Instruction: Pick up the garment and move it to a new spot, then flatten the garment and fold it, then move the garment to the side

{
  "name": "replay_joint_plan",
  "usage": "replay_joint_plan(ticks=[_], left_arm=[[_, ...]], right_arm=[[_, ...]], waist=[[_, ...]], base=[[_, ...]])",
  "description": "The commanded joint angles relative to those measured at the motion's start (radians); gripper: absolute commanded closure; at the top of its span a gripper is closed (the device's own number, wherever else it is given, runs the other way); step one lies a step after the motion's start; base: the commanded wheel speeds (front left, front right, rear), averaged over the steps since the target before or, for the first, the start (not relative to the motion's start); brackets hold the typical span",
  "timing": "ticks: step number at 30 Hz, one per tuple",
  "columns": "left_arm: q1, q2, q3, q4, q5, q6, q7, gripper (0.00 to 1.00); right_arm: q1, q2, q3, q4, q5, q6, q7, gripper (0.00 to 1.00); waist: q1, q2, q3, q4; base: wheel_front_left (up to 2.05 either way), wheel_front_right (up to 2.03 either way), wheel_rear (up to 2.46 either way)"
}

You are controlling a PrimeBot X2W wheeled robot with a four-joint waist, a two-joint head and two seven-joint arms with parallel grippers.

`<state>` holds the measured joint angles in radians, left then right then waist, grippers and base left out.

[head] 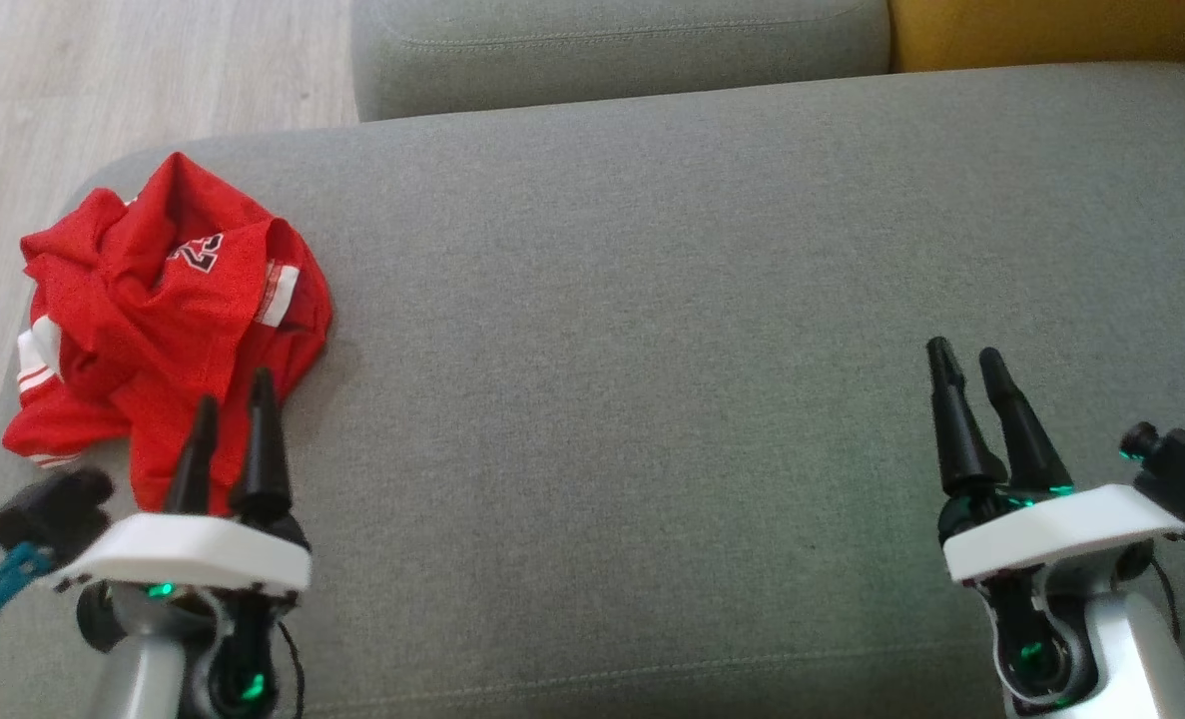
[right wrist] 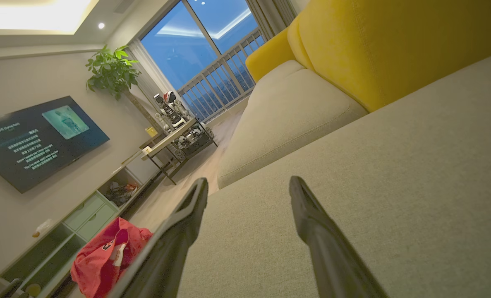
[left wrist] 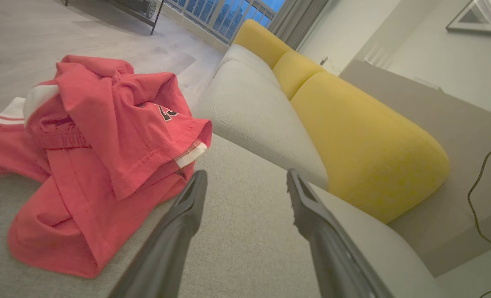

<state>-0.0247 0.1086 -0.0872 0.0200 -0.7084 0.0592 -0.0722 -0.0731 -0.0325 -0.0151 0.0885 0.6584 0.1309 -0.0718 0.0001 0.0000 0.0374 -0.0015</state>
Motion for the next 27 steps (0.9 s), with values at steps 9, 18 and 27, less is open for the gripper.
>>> replay_joint_plan(ticks=[9,18,27], left_arm=[[-0.069,0.116,-0.135,-0.017,0.158,0.125,-0.039,0.0],[-0.099,0.173,-0.232,-0.006,0.248,0.229,-0.063,0.0],[-0.136,0.228,-0.341,-0.024,0.337,0.317,-0.09,0.0]], right_arm=[[-0.059,-0.01,0.015,-0.072,-0.176,0.0,-0.04,0.0],[-0.062,-0.011,0.026,-0.092,-0.292,0.0,-0.063,0.0],[-0.064,-0.013,0.035,-0.109,-0.398,0.0,-0.09,0.0]], waist=[[-0.0001,0.0,0.005,-0.002],[-0.0001,0.0,0.007,-0.003],[-0.0001,0.0,0.01,-0.004]], base=[[0.0,0.0,0.0],[0.0,0.0,0.0],[0.0,0.0,0.0]])
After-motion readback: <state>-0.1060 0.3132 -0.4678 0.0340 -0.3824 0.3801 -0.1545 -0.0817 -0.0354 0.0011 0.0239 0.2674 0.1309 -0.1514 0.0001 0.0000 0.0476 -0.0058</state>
